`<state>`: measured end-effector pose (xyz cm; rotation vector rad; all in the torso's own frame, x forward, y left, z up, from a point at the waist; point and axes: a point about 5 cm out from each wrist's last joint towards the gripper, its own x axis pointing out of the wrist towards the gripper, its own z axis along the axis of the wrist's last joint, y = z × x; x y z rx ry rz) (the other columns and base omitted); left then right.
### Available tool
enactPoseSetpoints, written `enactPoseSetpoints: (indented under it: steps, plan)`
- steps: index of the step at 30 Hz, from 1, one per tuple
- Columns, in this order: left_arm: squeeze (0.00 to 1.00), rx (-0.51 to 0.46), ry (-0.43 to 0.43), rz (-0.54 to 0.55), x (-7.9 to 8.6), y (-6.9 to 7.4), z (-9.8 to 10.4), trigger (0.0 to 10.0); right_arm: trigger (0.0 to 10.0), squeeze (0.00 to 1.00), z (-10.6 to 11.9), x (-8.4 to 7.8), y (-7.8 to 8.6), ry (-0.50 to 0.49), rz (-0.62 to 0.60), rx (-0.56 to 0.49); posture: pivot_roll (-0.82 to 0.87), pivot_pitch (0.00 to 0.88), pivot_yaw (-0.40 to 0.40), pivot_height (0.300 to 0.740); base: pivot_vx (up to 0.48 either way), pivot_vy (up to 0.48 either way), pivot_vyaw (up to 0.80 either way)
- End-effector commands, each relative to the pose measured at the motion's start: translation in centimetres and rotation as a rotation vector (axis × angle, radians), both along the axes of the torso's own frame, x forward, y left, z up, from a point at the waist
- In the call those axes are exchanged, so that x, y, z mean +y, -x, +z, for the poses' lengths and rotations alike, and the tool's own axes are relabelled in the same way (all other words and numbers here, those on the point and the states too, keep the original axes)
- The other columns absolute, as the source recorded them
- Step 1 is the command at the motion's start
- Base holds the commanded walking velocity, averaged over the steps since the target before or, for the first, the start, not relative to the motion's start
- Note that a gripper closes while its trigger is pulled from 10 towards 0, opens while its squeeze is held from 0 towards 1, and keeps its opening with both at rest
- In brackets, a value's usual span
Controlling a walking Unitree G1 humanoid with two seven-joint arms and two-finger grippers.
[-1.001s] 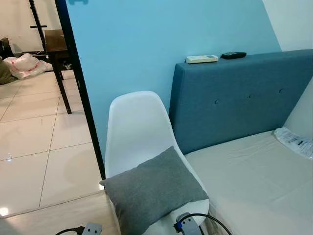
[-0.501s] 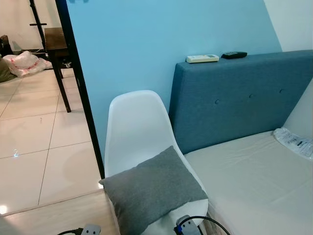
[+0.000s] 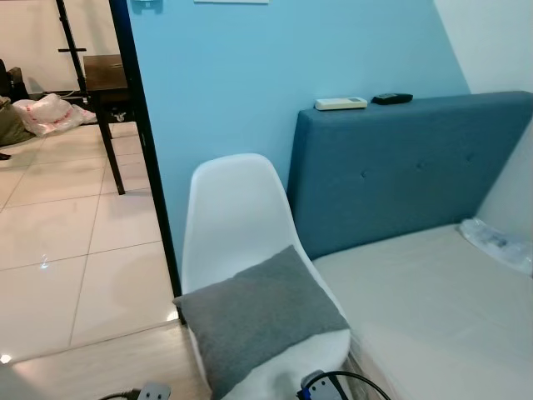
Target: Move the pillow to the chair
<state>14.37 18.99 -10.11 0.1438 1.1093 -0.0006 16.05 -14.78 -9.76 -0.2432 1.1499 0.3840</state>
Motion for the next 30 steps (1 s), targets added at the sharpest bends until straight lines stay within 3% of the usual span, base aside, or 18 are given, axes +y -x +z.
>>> enactPoseSetpoints:
  steps: [1, 10, 15, 21, 30]
  plan:
    - [0.0, -0.014, 0.007, -0.005, -0.22, -0.4, 0.13, 10.0, 10.0, 0.0, -0.06, -0.4, 0.17, 0.019, 0.012, 0.009, 0.14, 0.0, -0.082, 0.74, -0.285, 0.0, -0.73]
    - [0.0, -0.014, 0.014, -0.013, -0.61, -0.4, 0.09, 10.0, 10.0, 0.0, -0.18, -1.04, 0.49, 0.039, 0.003, 0.012, 0.14, 0.0, -0.09, 0.74, -0.289, 0.0, -0.72]
    - [0.0, -0.014, 0.016, -0.016, -0.75, -0.42, 0.08, 10.0, 10.0, 0.0, -0.17, -1.13, 0.48, 0.042, 0.002, 0.012, 0.14, 0.0, -0.092, 0.74, -0.306, 0.0, 0.0]
    - [0.0, -0.013, 0.017, -0.019, -0.85, -0.37, 0.05, 10.0, 10.0, 0.0, -0.19, -1.26, 0.55, 0.053, 0.028, 0.021, 0.15, 0.0, -0.094, 0.74, -0.302, 0.0, -0.77]
    - [0.0, -0.011, 0.009, -0.02, -0.74, -0.16, -0.01, 10.0, 10.0, 0.0, -0.29, -1.28, 0.81, 0.06, 0.03, 0.027, 0.14, 0.0, -0.095, 0.74, 0.0, 0.0, -0.76]
